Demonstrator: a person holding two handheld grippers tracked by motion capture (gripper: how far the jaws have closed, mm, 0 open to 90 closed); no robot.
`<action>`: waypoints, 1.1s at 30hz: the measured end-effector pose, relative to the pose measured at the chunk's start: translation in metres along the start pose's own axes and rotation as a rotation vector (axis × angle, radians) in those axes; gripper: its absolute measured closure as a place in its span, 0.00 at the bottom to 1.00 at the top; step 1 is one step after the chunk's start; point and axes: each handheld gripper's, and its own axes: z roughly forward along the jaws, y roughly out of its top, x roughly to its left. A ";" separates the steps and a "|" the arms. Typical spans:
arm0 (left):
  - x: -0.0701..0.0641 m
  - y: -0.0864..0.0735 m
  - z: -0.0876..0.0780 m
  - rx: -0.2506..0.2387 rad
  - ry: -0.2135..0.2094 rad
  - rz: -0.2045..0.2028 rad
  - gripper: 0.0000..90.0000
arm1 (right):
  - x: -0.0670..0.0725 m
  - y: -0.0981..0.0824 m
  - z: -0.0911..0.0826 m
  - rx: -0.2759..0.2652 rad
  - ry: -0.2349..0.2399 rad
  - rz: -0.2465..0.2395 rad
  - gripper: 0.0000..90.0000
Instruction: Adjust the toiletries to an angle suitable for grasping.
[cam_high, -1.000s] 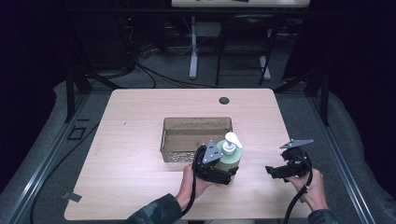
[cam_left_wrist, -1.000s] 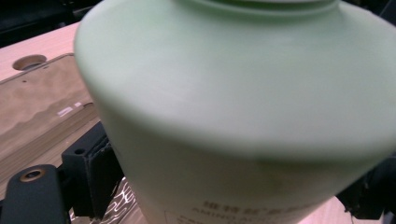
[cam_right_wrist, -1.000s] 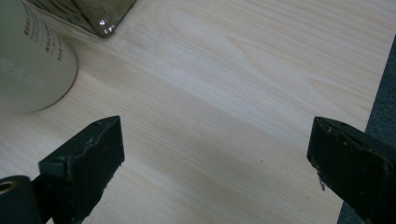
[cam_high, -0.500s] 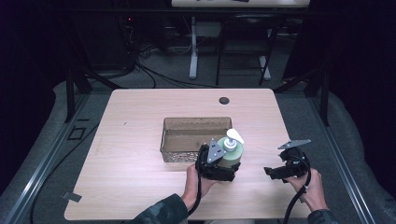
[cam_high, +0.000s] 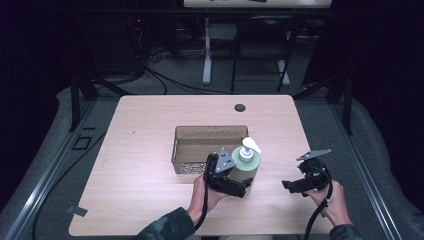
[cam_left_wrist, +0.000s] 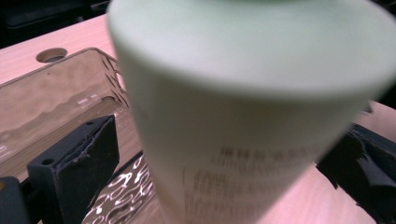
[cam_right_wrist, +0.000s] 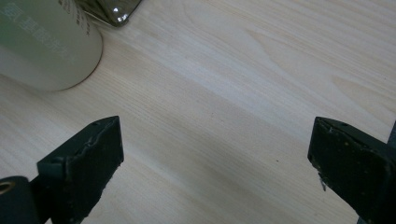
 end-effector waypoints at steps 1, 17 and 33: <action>0.005 -0.003 -0.007 0.012 -0.023 0.004 0.00 | 0.001 0.000 0.001 0.002 0.006 -0.002 0.03; 0.067 -0.021 -0.061 0.166 -0.018 -0.040 0.00 | 0.005 0.002 0.005 0.004 0.040 -0.043 0.05; 0.132 -0.066 -0.134 0.296 0.117 -0.100 0.00 | 0.008 0.008 0.007 0.058 0.085 -0.088 0.07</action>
